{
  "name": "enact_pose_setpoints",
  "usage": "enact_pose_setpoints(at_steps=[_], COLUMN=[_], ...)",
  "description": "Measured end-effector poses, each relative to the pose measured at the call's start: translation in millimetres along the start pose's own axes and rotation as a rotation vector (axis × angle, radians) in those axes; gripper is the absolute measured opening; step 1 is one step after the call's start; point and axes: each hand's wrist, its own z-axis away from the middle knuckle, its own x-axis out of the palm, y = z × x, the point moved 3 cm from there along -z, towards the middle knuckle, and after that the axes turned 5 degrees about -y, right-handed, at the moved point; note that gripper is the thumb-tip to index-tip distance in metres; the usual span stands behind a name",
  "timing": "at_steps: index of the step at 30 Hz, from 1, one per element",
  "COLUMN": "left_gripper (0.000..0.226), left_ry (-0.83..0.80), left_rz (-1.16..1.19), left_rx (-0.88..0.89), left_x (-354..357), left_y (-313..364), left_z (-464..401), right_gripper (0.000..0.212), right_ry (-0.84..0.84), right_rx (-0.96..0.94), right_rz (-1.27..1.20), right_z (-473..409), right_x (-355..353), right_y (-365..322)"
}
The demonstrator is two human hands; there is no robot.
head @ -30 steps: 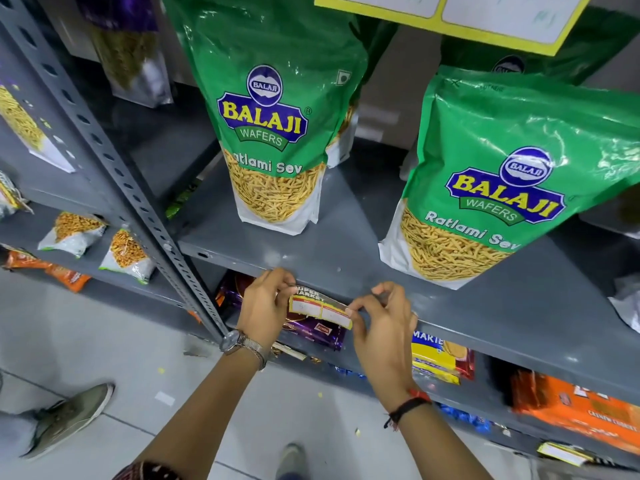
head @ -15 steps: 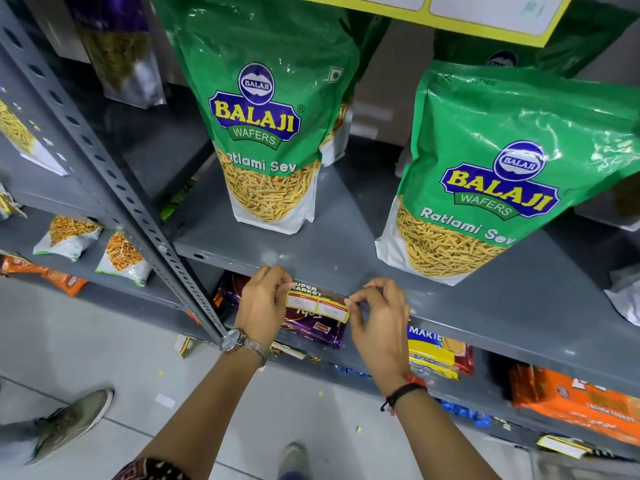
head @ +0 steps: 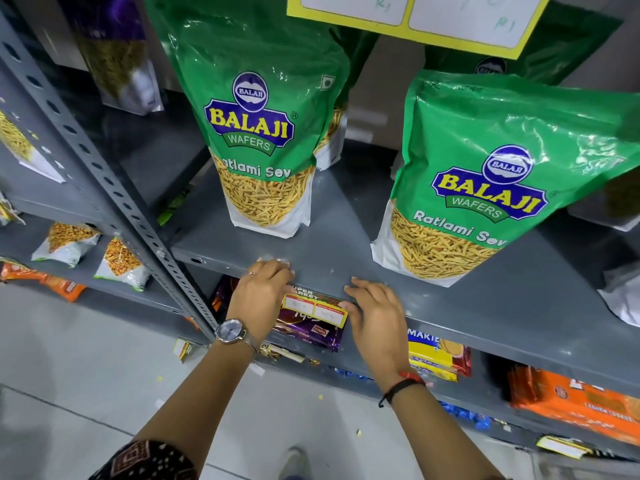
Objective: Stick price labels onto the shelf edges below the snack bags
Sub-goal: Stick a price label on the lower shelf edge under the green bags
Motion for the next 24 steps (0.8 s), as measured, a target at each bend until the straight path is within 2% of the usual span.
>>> enact_pose_setpoints(at_steps=[9,14,18,22,24], left_gripper=[0.024,0.031,0.028,0.032,0.037], left_ry=[-0.046,0.007,0.032,0.021,0.002], left_rz=[-0.055,-0.089,-0.109,-0.058,-0.008], left_rx=[-0.024,-0.026,0.079,0.187,0.236], left_x=[-3,-5,9,48,74], left_y=[5,35,94,190,243], left_z=[-1,6,4,-2,-3], right_gripper=[0.026,0.051,0.052,0.049,0.040], right_ry=[-0.065,-0.105,-0.060,0.022,0.045], right_rx=[-0.116,-0.279,-0.281,-0.223,-0.205], right_rz=[0.154,0.296,0.397,0.415,0.444], right_z=[-1,21,44,77,99], right_x=[-3,-32,-75,-140,-177], right_y=[-2,26,78,153,193])
